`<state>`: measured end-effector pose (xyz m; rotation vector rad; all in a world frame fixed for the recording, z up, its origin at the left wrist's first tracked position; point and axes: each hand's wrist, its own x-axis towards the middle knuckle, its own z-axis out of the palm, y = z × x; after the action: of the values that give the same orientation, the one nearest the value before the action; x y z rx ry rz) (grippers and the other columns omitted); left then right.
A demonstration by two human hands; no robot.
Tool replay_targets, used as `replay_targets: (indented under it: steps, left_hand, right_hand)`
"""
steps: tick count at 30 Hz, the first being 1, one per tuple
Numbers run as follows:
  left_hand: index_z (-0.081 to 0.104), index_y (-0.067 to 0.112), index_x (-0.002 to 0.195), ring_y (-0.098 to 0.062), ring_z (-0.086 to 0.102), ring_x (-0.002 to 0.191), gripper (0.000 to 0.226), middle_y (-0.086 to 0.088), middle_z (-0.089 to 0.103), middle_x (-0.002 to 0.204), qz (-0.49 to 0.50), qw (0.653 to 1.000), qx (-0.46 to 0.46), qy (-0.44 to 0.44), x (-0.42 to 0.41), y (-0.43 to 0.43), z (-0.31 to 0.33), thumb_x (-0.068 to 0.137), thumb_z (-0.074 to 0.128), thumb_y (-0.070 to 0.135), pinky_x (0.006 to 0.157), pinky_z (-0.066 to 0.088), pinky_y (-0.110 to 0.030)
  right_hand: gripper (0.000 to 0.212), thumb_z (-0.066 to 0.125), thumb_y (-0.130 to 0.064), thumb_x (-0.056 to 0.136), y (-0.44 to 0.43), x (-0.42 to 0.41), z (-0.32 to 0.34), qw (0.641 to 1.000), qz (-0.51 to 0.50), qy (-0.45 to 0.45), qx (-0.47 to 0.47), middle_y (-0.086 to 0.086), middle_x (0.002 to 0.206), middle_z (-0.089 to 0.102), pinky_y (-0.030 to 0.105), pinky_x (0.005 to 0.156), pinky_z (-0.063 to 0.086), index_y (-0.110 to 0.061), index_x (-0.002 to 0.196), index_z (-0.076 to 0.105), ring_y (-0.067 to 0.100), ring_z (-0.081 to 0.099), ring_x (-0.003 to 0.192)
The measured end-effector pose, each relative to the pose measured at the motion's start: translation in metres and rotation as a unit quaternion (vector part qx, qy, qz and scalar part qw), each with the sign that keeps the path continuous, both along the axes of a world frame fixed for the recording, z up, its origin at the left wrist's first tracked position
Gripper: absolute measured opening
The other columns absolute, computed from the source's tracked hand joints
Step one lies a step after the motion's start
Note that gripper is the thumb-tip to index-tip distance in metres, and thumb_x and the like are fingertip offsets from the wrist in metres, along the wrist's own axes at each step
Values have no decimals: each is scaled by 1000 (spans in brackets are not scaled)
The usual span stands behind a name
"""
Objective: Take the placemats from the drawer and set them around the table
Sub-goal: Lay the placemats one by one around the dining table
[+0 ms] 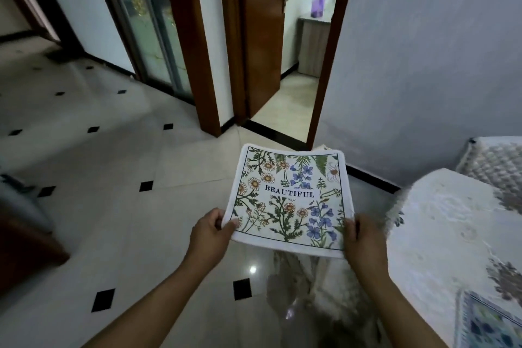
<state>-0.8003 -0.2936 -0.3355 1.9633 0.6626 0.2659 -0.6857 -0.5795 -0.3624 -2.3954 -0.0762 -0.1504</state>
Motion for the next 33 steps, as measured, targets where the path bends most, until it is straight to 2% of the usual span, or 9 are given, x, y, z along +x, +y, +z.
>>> replay_targets:
  steps: [5,9,14,16,18,21,24,29,33]
  left_hand:
    - [61,22,73,3,54,52,17,4,65,67,5,1000,9,-5,58,71,-5,86,70,27,49,38,-18]
    - [62,21,74,0,57,55,16,4,68,69,3,1000,-1,-1,128,123,-13,86,70,28,53,43,-24]
    - [62,20,72,-7,57,58,18,1,69,69,9,1000,-7,17,210,178,-10,85,70,29,53,43,-23]
    - [61,20,71,-7,55,57,19,2,66,66,4,1000,-1,21,242,197,-7,85,70,30,53,41,-24]
    - [60,19,71,-3,53,55,20,3,65,66,-9,1000,-6,22,276,213,-6,86,69,28,53,40,-21]
    - [60,17,70,3,53,52,20,4,64,65,-30,999,-16,18,323,231,-3,87,69,24,47,38,-10]
    - [61,16,71,0,58,57,19,3,67,68,-68,997,-18,20,380,247,-6,87,69,23,47,39,-9]
    - [63,13,77,-8,65,64,14,1,72,75,-175,984,-41,9,502,285,-8,88,68,18,48,42,-11]
    - [62,17,73,-13,65,67,17,2,71,72,-278,960,-26,22,595,290,-2,88,68,24,55,45,-25]
  right_hand:
    - [26,51,-25,97,71,55,4,1000,-12,-3,15,7,64,52,31,50,28,-9,77,48,26,47,57]
    - [27,52,-27,97,122,123,-6,999,-31,-4,39,6,62,53,35,52,39,-11,75,47,25,50,56]
    - [29,54,-24,96,177,203,-8,998,-44,2,52,7,60,53,34,52,35,-10,71,47,29,50,56]
    - [28,53,-24,96,196,232,-2,998,-39,5,50,5,61,54,31,50,30,-8,74,49,24,49,55]
    - [27,52,-25,97,210,262,0,998,-43,10,53,1,62,53,26,48,26,-8,76,50,17,47,55]
    - [26,52,-27,97,224,301,3,996,-64,8,57,5,65,56,24,48,27,-9,79,51,21,49,57]
    - [26,51,-30,97,238,341,6,994,-99,9,40,6,69,59,26,48,29,-9,81,53,24,52,61]
    - [25,49,-35,97,267,400,-7,977,-205,-9,63,3,71,61,40,57,48,-15,81,51,25,58,64]
    - [25,46,-35,98,273,427,3,955,-293,2,46,3,73,59,36,56,47,-15,84,50,20,57,65]
